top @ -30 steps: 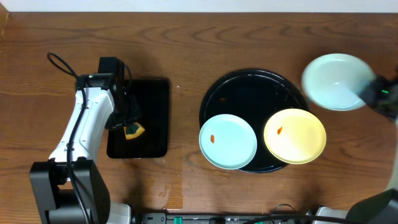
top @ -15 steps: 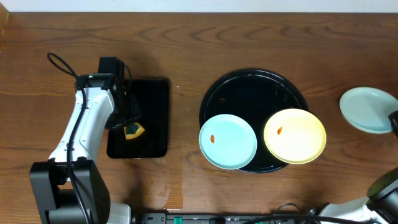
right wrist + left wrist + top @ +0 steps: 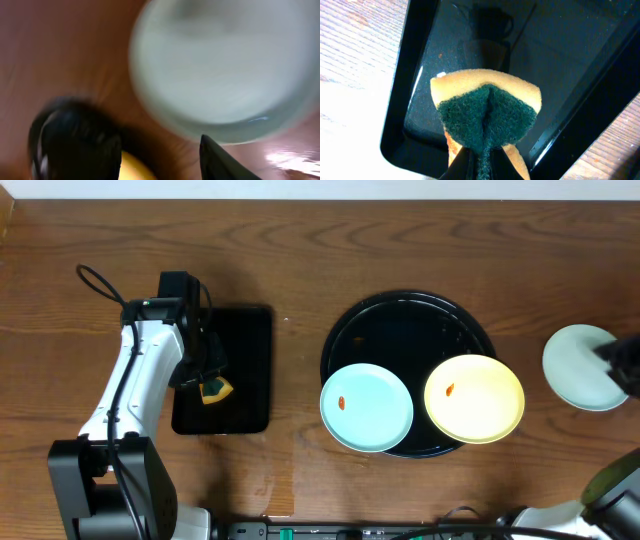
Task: Clean dirty plates on tray and stack at the side
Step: 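Move the right gripper to the yellow plate rim and grip it, then carry the sponge with the left gripper over to the blue plate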
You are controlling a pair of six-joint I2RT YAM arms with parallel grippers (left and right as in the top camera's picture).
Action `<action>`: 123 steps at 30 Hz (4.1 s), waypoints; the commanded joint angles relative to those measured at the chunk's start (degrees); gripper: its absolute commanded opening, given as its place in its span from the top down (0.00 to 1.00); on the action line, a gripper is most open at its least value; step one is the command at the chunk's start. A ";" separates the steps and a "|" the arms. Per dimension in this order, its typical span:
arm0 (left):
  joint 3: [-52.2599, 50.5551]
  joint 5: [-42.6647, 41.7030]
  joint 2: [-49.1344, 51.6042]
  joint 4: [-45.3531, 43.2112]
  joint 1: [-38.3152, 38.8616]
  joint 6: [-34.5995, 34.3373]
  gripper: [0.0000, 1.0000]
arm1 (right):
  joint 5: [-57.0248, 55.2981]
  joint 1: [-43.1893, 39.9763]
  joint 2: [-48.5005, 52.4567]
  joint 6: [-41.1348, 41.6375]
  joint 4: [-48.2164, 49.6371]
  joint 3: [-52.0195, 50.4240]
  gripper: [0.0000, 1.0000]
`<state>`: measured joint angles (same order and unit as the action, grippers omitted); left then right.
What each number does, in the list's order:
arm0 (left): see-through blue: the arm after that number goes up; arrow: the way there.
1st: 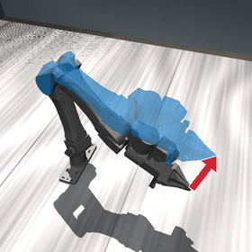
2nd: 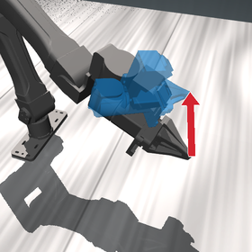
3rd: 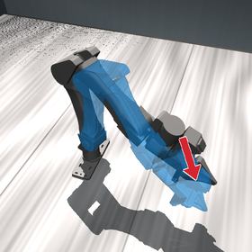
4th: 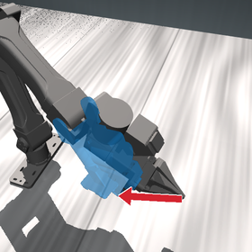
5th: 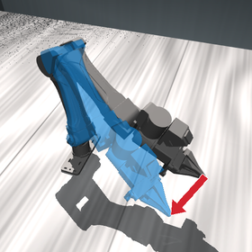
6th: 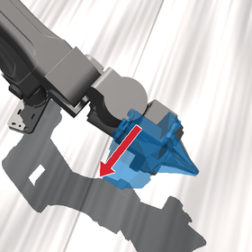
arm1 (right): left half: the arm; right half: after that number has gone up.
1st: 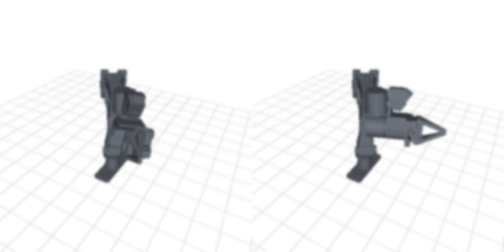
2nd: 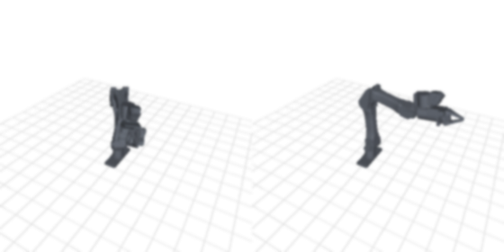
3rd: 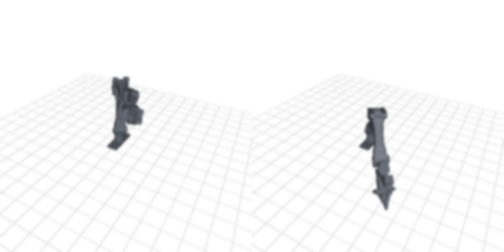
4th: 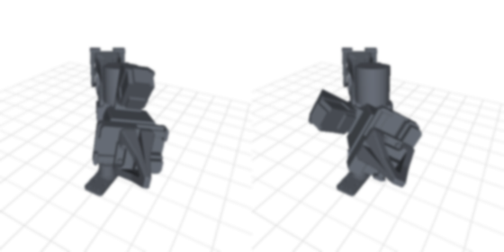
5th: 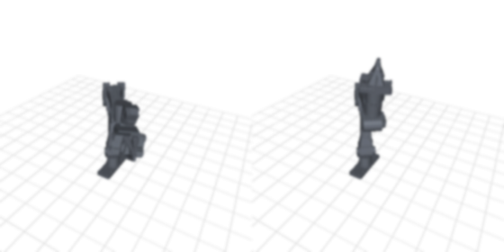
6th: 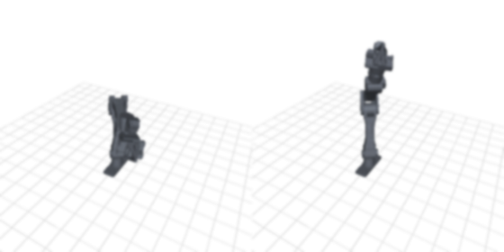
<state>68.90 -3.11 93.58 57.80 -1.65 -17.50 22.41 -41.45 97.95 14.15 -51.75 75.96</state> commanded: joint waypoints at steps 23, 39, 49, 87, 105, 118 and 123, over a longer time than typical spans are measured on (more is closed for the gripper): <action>-0.22 -0.76 -0.85 0.81 -0.04 2.49 0.91 | -5.18 54.97 -7.78 -12.02 -4.28 -14.51 0.56; -0.22 -0.76 -0.85 1.03 -0.04 2.49 0.91 | -3.98 61.07 -7.78 -6.64 6.60 -27.12 0.67; -0.22 -0.76 -0.85 1.46 -0.04 2.49 0.91 | -10.69 61.90 -7.82 1.68 14.82 -31.34 0.93; -3.48 -0.76 -0.72 -9.55 0.44 2.49 0.92 | -34.62 59.84 -5.86 -4.33 39.17 -29.18 0.99; -21.31 -0.79 4.59 -30.71 2.38 1.70 0.92 | -34.60 59.87 -5.86 -4.35 39.08 -29.18 0.99; -12.92 -4.20 6.73 -20.96 2.38 -0.50 0.92 | -34.60 59.87 -5.86 -4.33 39.10 -29.18 0.99; -4.61 -4.20 3.45 -13.20 2.38 -0.26 0.92 | -34.60 59.87 -5.86 -4.35 39.10 -29.18 0.99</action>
<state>59.46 -6.55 99.33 42.72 0.56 -17.76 -10.55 18.55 91.66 9.82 -12.60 45.91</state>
